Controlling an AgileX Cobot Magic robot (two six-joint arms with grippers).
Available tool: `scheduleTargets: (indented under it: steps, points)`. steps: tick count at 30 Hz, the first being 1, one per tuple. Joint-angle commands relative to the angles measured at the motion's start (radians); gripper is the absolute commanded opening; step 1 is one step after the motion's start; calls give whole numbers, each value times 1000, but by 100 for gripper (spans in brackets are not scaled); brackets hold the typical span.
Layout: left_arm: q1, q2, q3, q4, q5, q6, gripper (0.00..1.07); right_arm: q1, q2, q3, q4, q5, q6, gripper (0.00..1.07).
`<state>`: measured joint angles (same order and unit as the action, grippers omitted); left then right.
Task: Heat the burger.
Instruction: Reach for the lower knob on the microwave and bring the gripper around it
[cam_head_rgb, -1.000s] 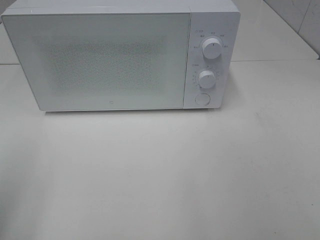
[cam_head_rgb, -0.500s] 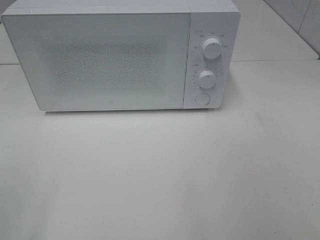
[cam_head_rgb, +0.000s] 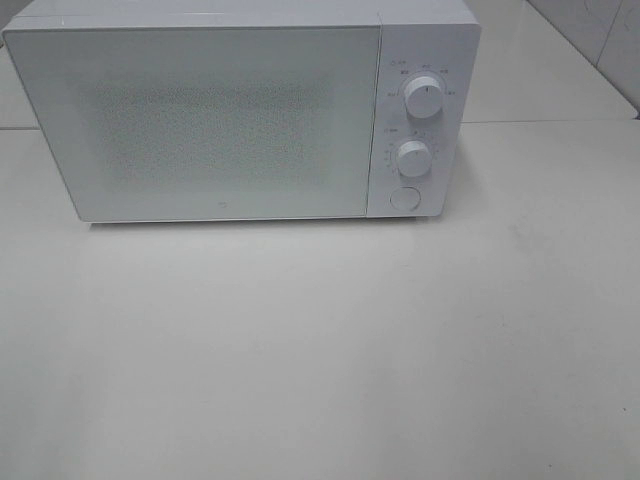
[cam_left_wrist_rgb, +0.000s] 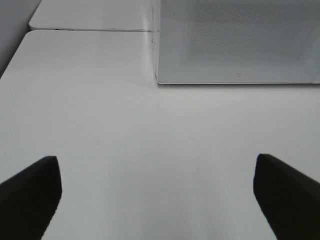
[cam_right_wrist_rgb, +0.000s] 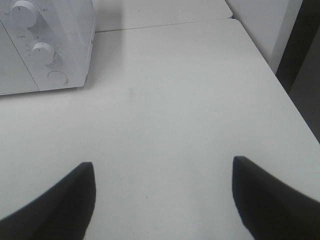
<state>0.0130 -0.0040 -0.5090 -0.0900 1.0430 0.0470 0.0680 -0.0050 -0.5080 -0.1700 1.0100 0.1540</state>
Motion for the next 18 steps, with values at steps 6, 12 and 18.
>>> scheduleTargets:
  steps: [6, 12, 18]
  points:
    - [15, -30, 4, -6, -5, 0, 100, -5, -24, 5, -6, -5, 5, 72]
    - [17, -29, 4, -1, -5, 0, 100, -5, -24, 5, -6, -5, 5, 72]
    - [17, -29, 4, -1, -5, 0, 100, -5, -24, 5, -6, -5, 5, 72]
